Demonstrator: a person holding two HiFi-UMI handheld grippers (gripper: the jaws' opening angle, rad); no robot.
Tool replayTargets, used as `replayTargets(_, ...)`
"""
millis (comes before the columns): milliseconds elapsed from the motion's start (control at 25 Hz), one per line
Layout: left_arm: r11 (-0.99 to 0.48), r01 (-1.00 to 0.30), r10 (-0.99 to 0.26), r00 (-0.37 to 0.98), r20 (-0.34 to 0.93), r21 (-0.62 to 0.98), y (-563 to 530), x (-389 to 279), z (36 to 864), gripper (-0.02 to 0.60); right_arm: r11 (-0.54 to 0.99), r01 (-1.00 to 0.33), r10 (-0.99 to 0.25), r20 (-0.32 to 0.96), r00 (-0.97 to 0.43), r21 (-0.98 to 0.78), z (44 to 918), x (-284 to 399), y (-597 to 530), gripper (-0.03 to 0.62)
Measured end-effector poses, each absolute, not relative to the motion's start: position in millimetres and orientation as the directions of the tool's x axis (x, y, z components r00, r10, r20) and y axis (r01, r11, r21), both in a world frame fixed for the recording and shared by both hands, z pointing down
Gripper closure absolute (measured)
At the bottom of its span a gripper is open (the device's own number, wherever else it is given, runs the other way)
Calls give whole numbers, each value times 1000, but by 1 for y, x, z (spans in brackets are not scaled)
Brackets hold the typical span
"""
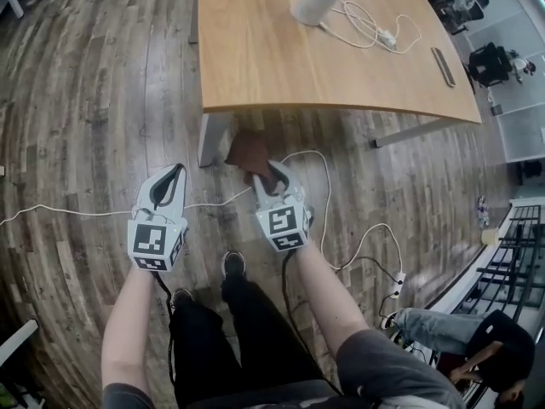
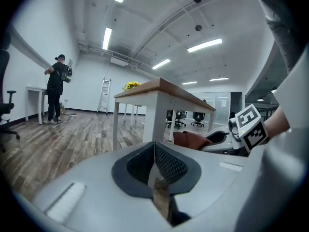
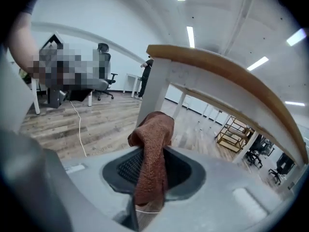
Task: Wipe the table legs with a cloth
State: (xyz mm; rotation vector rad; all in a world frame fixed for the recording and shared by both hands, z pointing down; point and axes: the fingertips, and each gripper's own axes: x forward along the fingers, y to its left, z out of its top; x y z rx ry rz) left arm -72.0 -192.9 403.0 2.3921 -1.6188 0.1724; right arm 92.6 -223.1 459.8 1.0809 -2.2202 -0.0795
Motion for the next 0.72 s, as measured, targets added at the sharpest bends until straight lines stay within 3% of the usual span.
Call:
replayTargets(240, -249, -945, -922, 298, 246, 212, -178, -74, 314, 558, 711, -650, -665, 558, -496, 269, 390, 90, -187, 503)
replayTargets(440, -270, -951, -922, 300, 245, 150, -162, -57, 242, 558, 755, -629, -601, 582, -548, 188, 336, 97, -164, 503)
replayTargets(720, -202, -973, -950, 223, 218, 114, -148, -63, 165, 558, 736, -674, -606, 509, -611, 68, 254, 93, -178, 503)
